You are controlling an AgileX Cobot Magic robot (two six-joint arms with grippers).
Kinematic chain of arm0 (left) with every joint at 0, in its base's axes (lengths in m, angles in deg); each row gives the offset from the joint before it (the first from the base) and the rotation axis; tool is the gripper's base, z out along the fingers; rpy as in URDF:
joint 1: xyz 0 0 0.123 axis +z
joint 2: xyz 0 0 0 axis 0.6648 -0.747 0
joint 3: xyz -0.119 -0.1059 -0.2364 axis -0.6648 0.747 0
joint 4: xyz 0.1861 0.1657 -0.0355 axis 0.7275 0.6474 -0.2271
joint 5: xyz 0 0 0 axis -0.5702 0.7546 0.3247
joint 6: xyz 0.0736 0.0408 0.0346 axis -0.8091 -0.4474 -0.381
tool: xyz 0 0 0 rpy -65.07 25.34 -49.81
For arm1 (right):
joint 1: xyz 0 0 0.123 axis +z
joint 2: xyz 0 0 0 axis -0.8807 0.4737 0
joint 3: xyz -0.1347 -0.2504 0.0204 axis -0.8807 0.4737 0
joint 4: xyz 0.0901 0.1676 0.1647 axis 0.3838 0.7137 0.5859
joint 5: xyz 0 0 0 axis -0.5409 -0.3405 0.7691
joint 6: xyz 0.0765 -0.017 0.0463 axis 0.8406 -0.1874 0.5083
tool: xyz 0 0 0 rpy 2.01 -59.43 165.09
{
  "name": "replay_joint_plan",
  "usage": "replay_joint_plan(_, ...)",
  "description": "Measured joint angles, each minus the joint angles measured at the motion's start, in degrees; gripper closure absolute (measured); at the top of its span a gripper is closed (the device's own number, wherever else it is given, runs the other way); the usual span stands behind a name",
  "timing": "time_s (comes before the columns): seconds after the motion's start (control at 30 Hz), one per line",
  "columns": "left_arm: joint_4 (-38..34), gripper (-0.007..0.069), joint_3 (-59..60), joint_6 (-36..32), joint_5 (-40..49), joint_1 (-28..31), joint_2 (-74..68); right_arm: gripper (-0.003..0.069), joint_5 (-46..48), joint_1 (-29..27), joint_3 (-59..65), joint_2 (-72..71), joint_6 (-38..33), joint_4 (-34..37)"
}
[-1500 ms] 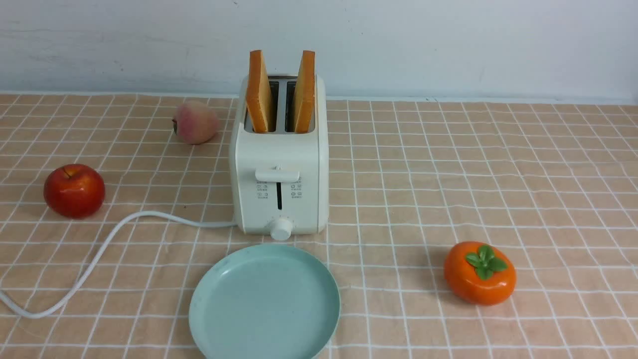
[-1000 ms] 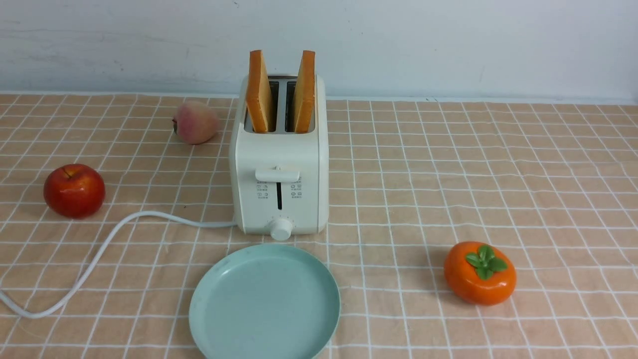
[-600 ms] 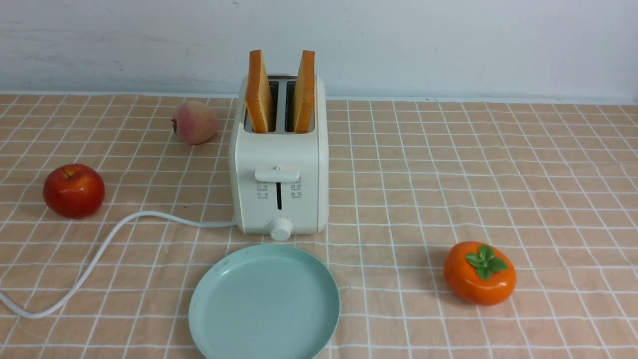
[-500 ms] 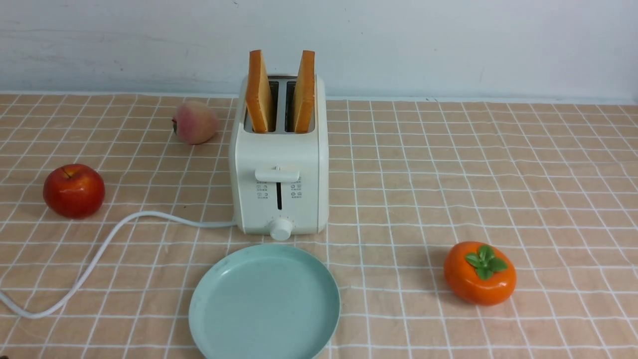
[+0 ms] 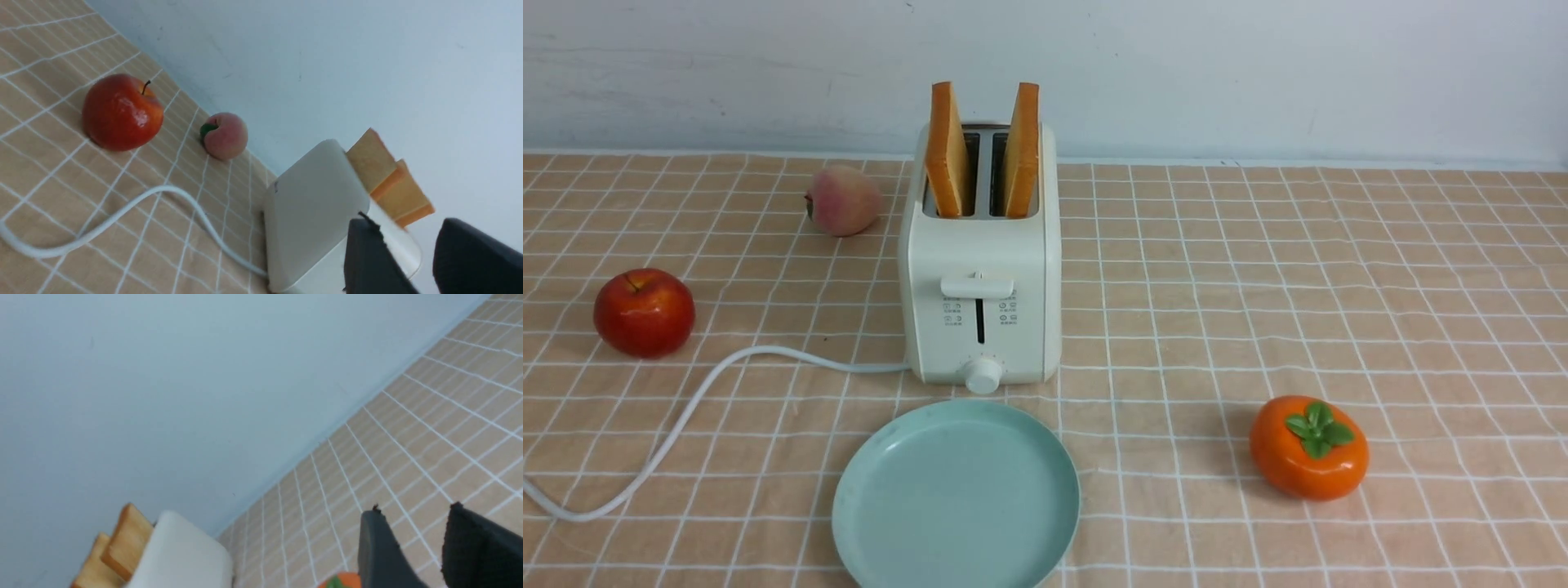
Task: Take toasted bread from bread machine on light coffee tablecloth place on plate.
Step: 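Reach for a toast slice standing in the toaster with the left gripper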
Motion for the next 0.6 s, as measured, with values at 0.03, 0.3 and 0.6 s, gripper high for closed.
replay_joint_plan(0.03,-0.1,0.0431,0.0,0.1,-2.4,0.0,0.0,0.0419,-1.0,0.0,0.0,0.0,-0.1,0.5)
replay_joint_plan(0.3,-0.4,0.0638,-9.8,0.5,-1.5,0.0,-0.1,0.0464,3.0,0.9,-9.8,0.6,2.4,-1.5)
replay_joint_plan(0.6,0.0,0.0638,-42.2,-12.7,47.7,0.0,-26.9,0.0677,46.7,4.6,-46.6,33.0,-3.9,-12.8)
